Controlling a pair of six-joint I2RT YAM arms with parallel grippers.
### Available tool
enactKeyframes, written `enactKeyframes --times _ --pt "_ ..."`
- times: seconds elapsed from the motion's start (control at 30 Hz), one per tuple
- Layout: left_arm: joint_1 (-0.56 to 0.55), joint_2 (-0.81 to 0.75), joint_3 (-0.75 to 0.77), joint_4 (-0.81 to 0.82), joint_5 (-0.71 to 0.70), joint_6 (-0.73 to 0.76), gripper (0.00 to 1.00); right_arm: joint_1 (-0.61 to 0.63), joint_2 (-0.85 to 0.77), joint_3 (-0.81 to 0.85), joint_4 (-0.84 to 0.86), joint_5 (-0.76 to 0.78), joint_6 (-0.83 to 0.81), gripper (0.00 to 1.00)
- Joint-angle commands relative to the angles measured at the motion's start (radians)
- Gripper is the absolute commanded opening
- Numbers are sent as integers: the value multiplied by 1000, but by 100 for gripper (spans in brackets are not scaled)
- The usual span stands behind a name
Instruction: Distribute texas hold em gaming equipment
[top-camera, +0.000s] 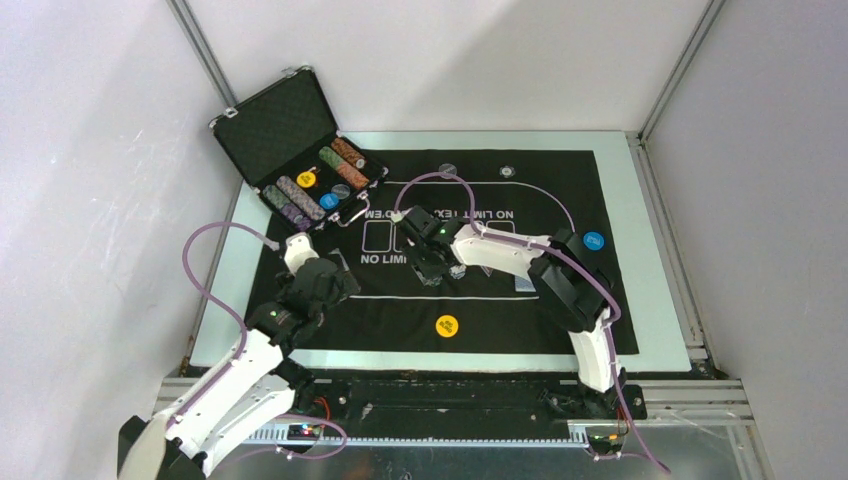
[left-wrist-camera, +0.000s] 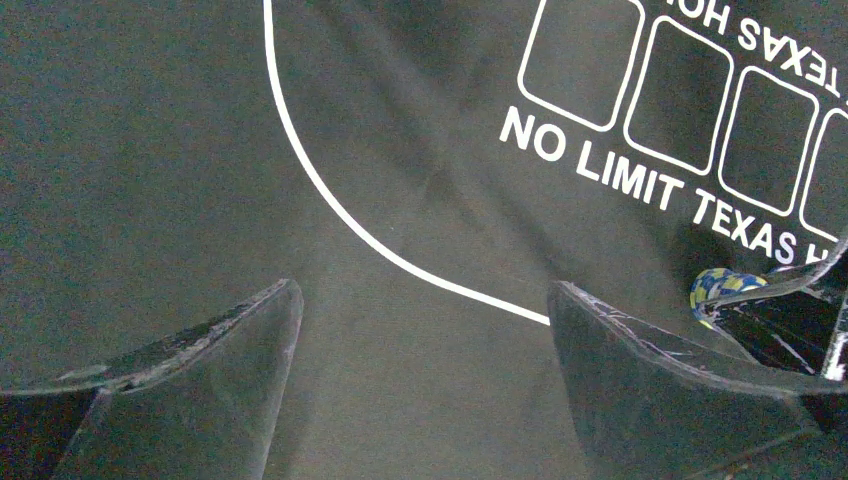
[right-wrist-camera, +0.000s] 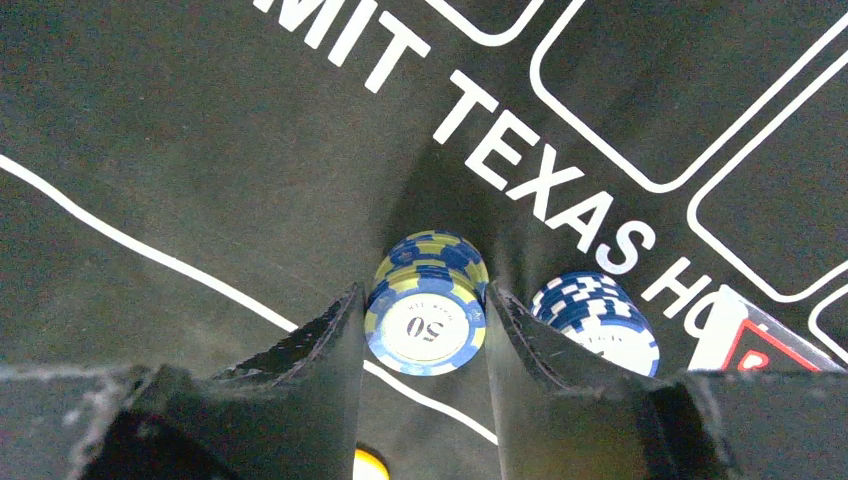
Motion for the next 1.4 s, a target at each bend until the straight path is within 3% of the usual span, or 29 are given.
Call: enactKeyframes --times 0.0,0.57,0.77,0.97,1.37 --pt "6 -3 -9 8 -5 -11 100 -3 -82 34 4 20 10 20" --pt "6 -7 -9 6 -6 -11 98 -9 -142 39 -39 9 31 17" --pt "6 -14 -10 6 -1 -13 98 -71 -250 -61 -52 21 61 15" --pt "6 -24 -13 8 9 -14 98 -245 -399 -230 -49 14 107 14" --pt "6 -22 -13 10 8 -14 98 -716 -628 -516 -28 18 154 12"
